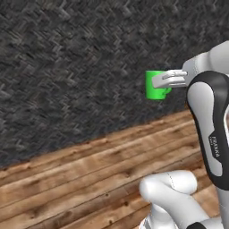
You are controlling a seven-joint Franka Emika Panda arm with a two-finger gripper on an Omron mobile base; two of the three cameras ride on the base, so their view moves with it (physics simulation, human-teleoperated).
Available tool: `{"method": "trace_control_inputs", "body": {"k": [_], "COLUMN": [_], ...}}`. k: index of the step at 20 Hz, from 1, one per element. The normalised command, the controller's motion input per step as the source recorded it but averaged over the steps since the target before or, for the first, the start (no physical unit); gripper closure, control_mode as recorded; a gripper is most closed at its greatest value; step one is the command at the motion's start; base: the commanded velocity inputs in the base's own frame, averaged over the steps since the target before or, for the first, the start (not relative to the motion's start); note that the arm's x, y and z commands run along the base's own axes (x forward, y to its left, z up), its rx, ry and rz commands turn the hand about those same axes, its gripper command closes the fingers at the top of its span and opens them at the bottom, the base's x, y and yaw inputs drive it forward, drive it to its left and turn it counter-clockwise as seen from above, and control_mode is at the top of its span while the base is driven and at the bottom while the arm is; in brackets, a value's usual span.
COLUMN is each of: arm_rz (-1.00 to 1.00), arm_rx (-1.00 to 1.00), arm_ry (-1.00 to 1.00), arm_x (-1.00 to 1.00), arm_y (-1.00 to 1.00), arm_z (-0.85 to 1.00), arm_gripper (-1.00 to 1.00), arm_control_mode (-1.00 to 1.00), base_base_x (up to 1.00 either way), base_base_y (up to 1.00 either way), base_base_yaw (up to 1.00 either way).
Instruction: There is a tray on the dining counter. Grab the cup, mug, and pitcher and place them on the tray. The pitcher may be placed next to the tray if it cannot fit the tray.
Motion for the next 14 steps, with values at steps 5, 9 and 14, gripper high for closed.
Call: {"method": "trace_control_inputs", "body": {"k": [5,9,14], "arm_rz": [0.0,0.0,0.0], "arm_rx": [0.0,0.0,0.0], "arm_ry": [0.0,0.0,0.0], "arm_x": [0.0,0.0,0.0], "arm_y": [0.0,0.0,0.0], "arm_z": [0.0,0.0,0.0], "arm_gripper": [1.0,1.0,1.0], "arm_control_mode": [1.0,1.0,1.0], "base_base_x": [0.45,0.17,0.16], "base_base_y": [0.09,0.18,0.19], "base_base_yaw": [-0.73,-0.89,-0.9]}}
